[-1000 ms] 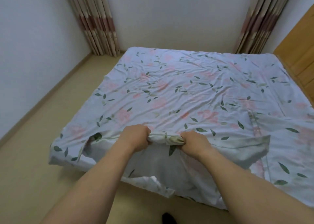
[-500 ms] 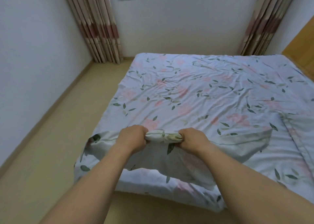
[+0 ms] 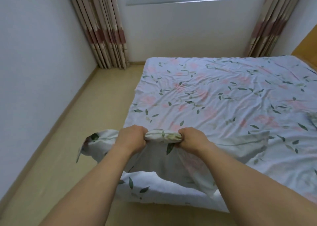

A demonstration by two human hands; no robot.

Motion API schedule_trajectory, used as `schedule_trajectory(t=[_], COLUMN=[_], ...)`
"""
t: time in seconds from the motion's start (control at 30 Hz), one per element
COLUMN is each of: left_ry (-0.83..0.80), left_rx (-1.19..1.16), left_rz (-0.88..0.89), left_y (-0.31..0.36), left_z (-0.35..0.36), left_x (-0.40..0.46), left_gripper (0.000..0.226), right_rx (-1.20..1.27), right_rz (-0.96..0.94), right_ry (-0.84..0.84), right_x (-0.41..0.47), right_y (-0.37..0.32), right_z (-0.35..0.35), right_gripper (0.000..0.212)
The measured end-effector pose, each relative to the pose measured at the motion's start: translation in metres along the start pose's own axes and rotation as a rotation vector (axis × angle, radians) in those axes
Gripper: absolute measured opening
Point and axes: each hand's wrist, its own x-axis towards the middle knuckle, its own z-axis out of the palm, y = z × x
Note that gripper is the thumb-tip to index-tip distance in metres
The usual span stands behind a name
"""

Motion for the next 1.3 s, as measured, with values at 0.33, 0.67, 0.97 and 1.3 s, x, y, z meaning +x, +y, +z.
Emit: schedule_trajectory(t=[0.33, 0.67, 0.97, 1.3], left_ry=[0.038, -0.001, -0.079, -0.007], left_rx=[-0.071, -0.067, -0.073, -0.026], left_rz=[-0.021, 0.003, 0.005, 0.01], left_y=[-0.254, -0.447, -0.615, -0.802], left_z=[-0.022, -0.042, -0.046, -0.096], left_x=[-0.045, -0.018, 0.119, 0.31], left_gripper=[0.015, 0.012, 0.011, 0.011], right_rx=[-0.109, -0.062, -0.001, -0.016], right_rz=[-0.035, 0.024, -0.001, -0.07], right_ry=[0.022, -0.034, -0.048, 0.004], right_x=[0.078, 0.19, 0.39, 0.641], right_y=[-0.242, -0.404, -0.486, -0.577], right_z=[0.041, 0.066, 0.071, 0.019], right_gripper=[0.024, 0.022, 0.025, 0.02])
